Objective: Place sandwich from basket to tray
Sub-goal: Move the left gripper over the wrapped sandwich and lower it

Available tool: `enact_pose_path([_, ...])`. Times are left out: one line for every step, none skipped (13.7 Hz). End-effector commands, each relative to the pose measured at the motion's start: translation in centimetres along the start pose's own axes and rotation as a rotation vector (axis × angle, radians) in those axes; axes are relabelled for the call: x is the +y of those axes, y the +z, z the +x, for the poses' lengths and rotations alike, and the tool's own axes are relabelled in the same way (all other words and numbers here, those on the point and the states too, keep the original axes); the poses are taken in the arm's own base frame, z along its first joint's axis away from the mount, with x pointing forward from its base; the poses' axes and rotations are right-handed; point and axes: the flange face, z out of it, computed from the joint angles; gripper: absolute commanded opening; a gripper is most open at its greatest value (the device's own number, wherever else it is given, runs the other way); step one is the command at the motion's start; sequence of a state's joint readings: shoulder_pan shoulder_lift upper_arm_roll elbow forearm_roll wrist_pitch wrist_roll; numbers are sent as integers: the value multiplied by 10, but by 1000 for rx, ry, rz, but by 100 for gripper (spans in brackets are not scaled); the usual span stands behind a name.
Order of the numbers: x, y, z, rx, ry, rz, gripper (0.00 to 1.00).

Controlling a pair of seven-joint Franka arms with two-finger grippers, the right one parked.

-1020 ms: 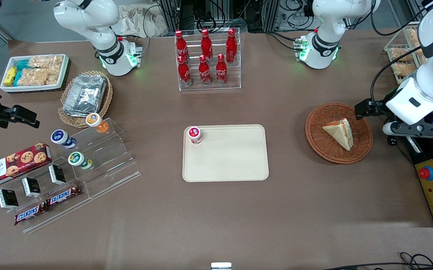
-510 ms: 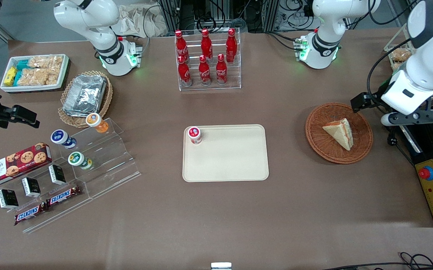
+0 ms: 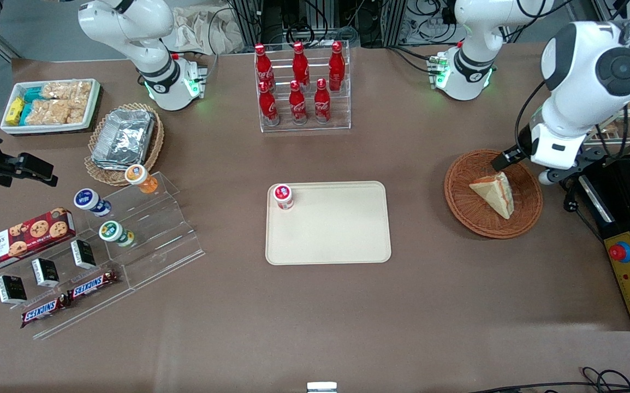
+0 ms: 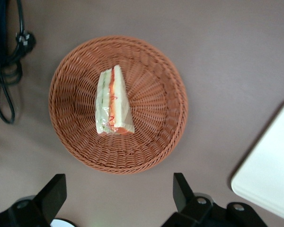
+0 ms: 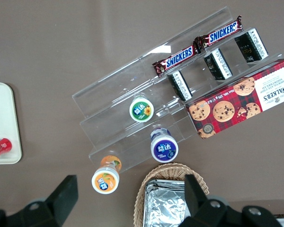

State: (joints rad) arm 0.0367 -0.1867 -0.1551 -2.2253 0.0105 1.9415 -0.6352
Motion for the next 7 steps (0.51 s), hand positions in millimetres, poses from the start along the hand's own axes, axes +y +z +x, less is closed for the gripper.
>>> enact_pose_path([-12,27,-1,18,-104,1,100])
enact_pose_path([-12,43,-2,14,-130,1,100])
enact_pose_path([-14,57,-2,14,-149,-2,100])
enact_pose_path([-17,72,1,8,-164,-2,100])
enact_pose_path([-20,86,4,-6,-190,3,100])
enact_pose_path([-20,97,7,-13,-213,4,100])
enact_pose_path([-18,108,10,-26,-230,7,100])
